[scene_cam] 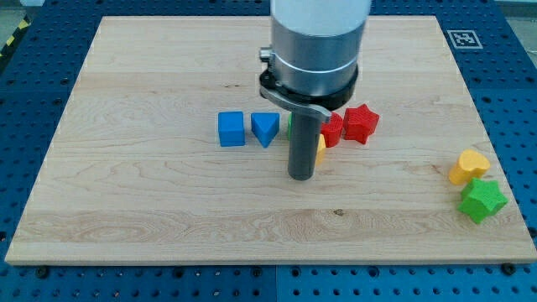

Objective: Push the hexagon towards the heart

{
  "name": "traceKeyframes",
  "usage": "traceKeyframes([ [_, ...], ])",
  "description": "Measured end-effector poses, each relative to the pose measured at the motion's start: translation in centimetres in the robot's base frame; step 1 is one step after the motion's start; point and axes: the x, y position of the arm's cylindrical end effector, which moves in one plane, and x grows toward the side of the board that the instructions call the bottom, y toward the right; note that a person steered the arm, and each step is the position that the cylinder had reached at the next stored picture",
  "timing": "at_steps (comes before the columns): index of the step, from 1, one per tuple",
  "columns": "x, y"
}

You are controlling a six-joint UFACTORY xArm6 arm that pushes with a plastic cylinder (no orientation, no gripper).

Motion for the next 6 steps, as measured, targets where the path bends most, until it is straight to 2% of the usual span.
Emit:
traceKeyframes([
  [2, -0.9, -4.0],
  [6, -1.0, -5.3],
])
